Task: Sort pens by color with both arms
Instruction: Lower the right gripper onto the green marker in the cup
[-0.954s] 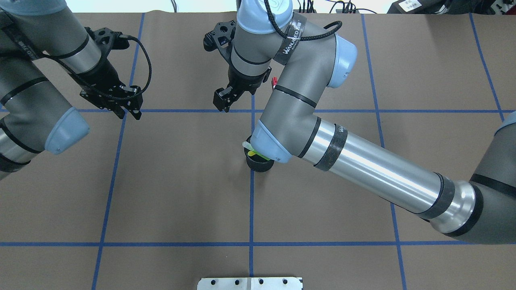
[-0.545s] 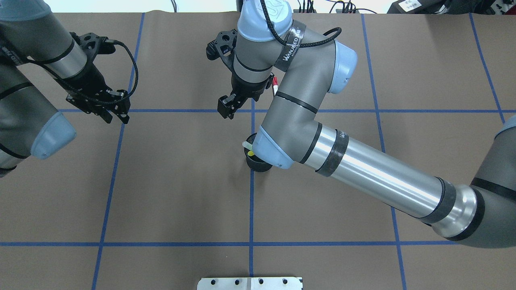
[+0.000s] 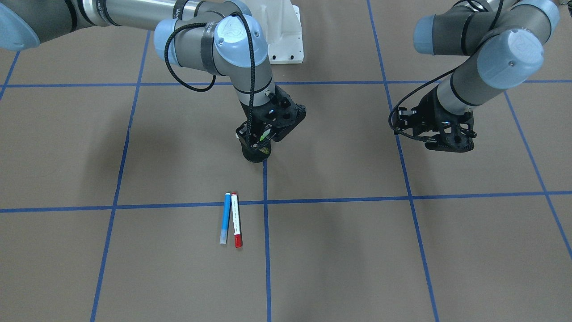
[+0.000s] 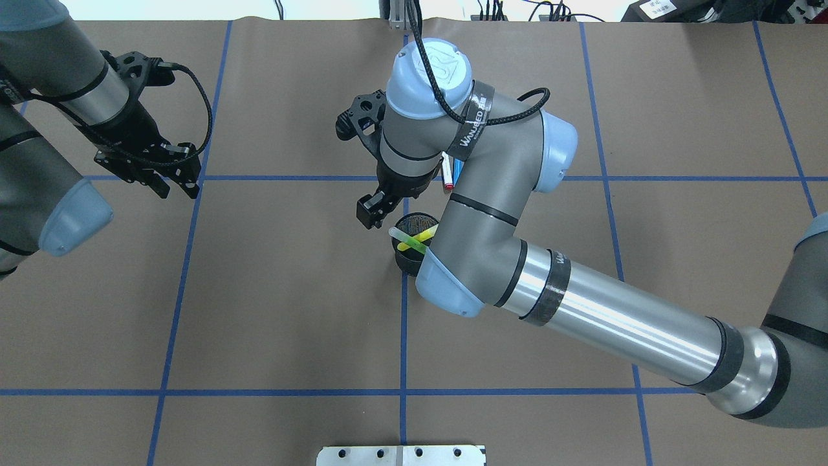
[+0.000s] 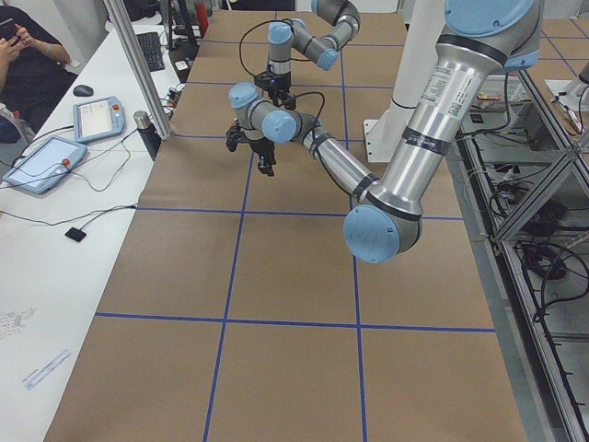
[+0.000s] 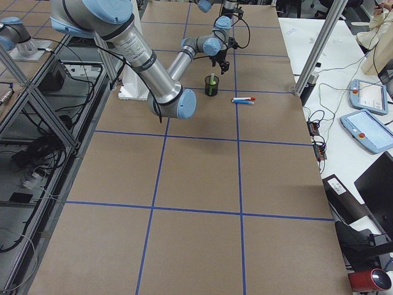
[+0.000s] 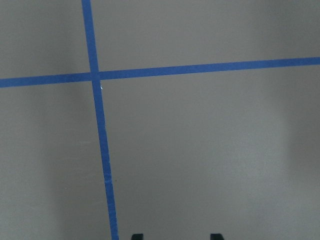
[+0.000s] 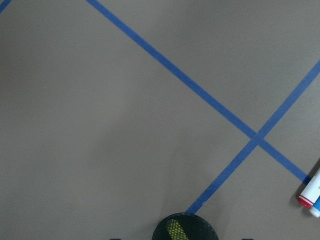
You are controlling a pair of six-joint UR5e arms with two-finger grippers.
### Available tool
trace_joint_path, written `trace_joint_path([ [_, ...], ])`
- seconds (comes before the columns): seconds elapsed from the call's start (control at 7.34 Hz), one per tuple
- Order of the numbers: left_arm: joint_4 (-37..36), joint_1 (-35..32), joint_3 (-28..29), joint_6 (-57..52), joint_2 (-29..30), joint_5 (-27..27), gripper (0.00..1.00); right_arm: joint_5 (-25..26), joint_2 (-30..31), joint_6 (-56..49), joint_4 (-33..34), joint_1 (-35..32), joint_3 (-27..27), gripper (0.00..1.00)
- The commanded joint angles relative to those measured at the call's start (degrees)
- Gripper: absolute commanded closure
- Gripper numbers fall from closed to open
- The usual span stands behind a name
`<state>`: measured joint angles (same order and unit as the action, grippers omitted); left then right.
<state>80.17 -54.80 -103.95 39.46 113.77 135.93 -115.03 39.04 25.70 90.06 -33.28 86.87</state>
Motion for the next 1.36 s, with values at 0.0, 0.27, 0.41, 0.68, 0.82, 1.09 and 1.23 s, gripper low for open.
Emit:
trace_joint_path([
  [0.0,-0.1,-0.2,0.2,0.0,0.0,0.0,0.45,2.3,0.9,0.0,0.0,1.3,0.6,0.38],
  [0.27,-0.1,-0.2,0.2,0.0,0.0,-0.1,0.45,3.5,1.5,0.0,0.0,1.8,0.7,0.38],
  [0.41,-0.1,-0.3,0.3,0.0,0.0,-0.1,0.45,3.8,1.6,0.0,0.0,2.1,0.7,0.45],
  [0.68,-0.1,-0.4,0.4,0.0,0.0,-0.1,0.45,4.1,1.9,0.1,0.0,2.5,1.1,0.45],
  [0.82,-0.1,-0.5,0.4,0.0,0.0,-0.1,0.46,4.2,2.3,0.2,0.0,2.8,1.9,0.45],
  [1.09,-0.1,-0.5,0.5,0.0,0.0,-0.1,0.46,4.6,3.3,0.3,0.0,3.2,2.6,0.45],
  [1.23,-0.1,-0.5,0.5,0.0,0.0,-0.1,0.45,5.0,3.5,0.4,0.0,3.5,2.9,0.45],
])
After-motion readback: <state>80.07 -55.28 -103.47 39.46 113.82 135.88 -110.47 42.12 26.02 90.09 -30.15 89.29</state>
